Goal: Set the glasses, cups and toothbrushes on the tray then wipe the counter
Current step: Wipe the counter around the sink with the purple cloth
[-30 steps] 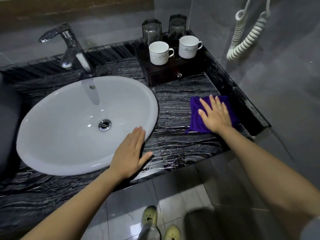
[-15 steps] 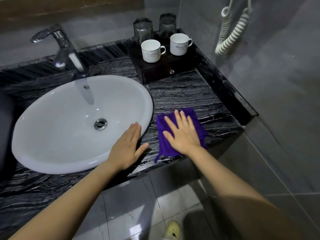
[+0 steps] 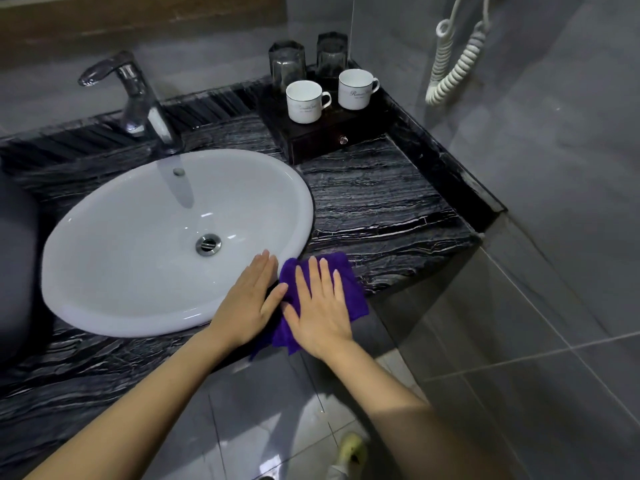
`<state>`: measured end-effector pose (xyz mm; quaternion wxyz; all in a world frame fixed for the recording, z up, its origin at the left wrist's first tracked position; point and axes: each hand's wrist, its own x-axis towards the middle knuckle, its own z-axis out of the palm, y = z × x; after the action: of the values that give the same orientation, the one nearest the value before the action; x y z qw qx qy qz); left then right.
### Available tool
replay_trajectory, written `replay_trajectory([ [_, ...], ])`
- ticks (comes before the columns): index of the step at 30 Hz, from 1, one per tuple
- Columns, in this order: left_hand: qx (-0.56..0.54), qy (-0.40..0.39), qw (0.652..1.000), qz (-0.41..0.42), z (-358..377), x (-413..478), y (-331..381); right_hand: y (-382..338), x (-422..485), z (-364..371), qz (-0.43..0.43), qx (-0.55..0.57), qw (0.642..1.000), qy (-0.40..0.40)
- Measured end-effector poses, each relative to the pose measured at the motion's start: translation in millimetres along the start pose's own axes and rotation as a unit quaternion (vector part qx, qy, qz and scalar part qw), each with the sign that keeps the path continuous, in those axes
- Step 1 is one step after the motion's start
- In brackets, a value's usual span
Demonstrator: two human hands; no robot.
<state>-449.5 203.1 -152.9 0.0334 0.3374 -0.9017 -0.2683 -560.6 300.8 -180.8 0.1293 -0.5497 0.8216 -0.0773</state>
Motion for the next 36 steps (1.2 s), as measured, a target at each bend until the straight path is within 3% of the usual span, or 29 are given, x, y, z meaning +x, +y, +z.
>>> replay_trajectory([
  [3,-0.009,0.038,0.998,0.041,-1,3,5,2,-13,-9,-0.024,0.09,0.996,-0.015],
  [5,0.015,0.055,0.995,0.079,-5,9,12,17,-14,-24,-0.017,0.133,0.991,0.021],
  [7,0.061,0.052,0.99,0.116,-7,17,18,37,-11,-37,-0.008,0.067,0.995,0.067],
  [11,0.191,0.032,0.965,0.179,-12,25,22,53,0,-47,-0.035,-0.03,0.998,0.05],
  [16,0.23,0.017,0.968,0.095,-13,26,19,53,8,-49,-0.029,-0.04,0.997,0.052],
  [20,0.187,0.0,0.98,0.07,-19,29,19,60,13,-69,-0.012,0.048,0.999,0.021],
  [24,0.055,-0.025,0.995,0.085,-43,33,27,75,22,-116,-0.001,0.191,0.981,-0.036],
  [26,0.002,-0.029,0.995,0.093,-63,37,39,78,25,-144,0.003,0.235,0.972,-0.018],
  [31,-0.054,0.074,0.988,0.128,-116,56,74,85,40,-206,-0.008,0.237,0.967,0.096],
  [36,-0.081,0.088,0.987,0.104,-107,54,81,96,45,-192,0.018,0.259,0.96,0.106],
])
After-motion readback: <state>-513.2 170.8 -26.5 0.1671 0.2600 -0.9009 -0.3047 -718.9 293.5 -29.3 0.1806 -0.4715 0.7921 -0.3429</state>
